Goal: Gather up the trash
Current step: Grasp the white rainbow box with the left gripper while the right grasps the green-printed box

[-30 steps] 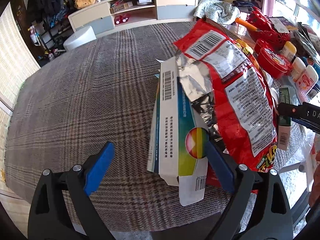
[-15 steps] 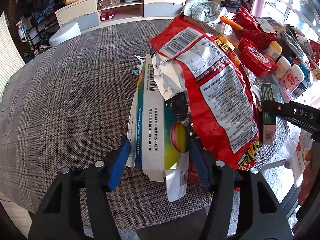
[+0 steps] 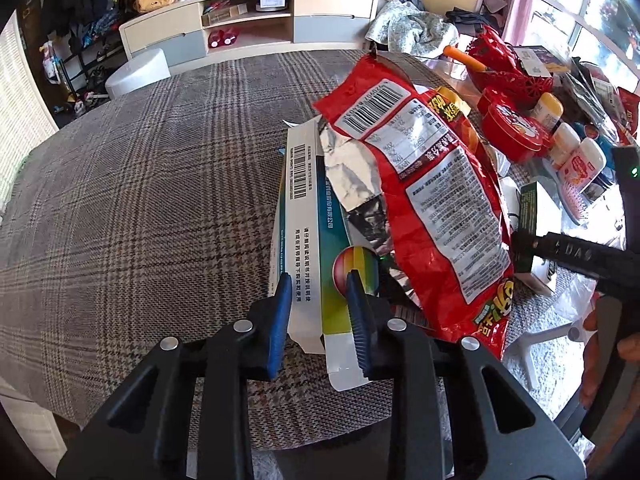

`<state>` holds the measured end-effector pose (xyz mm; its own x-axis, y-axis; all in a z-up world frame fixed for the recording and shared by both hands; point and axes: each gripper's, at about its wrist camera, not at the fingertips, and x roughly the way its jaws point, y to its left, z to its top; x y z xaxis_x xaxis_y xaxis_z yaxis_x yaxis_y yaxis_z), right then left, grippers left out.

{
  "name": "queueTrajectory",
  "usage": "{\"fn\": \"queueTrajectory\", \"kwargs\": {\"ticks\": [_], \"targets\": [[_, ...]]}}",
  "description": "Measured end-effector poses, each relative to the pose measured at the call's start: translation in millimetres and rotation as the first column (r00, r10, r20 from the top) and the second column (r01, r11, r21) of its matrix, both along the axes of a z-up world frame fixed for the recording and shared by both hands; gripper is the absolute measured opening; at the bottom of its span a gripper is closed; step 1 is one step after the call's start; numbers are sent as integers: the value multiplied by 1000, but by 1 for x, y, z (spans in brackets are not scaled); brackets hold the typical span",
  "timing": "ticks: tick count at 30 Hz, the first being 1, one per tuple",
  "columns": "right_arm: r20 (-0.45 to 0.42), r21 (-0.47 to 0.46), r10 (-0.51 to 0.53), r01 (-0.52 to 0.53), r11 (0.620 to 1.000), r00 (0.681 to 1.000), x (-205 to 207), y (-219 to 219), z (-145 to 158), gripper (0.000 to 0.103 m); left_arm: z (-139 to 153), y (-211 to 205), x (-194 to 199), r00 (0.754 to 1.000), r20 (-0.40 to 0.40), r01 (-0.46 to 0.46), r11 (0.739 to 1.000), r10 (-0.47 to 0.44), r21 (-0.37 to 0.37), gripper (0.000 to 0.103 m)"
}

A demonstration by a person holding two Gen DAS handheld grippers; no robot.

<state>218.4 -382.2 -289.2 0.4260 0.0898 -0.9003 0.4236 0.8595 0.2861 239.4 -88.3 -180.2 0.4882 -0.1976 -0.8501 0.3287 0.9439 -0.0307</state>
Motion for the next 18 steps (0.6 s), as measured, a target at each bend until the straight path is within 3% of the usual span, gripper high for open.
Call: {"fn": "queueTrajectory", "kwargs": {"ticks": [2,3,8,11,15,18], "targets": [[7,-20,-3,4,1000,1000,-1,1,2,72,-1,2,1,1000,4,-8,1000,8,16,28],[18,-17,-2,2,1000,1000,-2,1,4,72,-1,5,2,1000,6,-16,1000,16,14,38],[63,-50,-3,6,999,998,-12,1,22,72,-3,10,5,1000,13,-21,1000,21,8,60],[93,-53,0,5,999,996,-18,1,34,72,-14,7,7,999,-44,1,999,-3,-36,61],[115,-52,11,-5,999,993,-22,3,43,72,-29,-8,7,999,-40,16,999,-14,47,56],[130,-55,23,-16,998,991,-22,3,48,72,-32,-5,10,999,-35,1,998,1,55,50]]}}
